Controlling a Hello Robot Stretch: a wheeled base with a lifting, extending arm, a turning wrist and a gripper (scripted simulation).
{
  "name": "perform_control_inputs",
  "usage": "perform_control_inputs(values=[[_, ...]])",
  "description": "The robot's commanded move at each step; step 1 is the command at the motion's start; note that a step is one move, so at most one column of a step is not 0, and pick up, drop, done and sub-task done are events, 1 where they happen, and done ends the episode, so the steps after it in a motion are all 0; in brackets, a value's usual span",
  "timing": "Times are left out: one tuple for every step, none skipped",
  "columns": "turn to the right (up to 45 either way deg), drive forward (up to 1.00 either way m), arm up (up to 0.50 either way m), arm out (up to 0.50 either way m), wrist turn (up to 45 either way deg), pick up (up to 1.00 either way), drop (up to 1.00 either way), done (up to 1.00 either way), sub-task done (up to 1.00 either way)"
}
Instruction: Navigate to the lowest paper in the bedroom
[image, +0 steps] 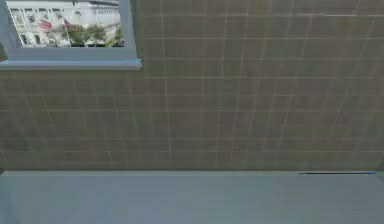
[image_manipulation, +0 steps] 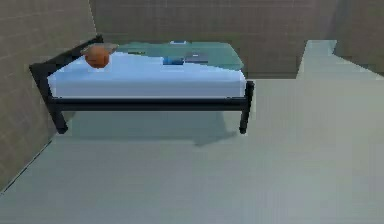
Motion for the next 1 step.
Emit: perform_control_inputs(values=[[45.0,0.0,0.0,0.0,0.0,0.0,0.0,0.0,0.0]])
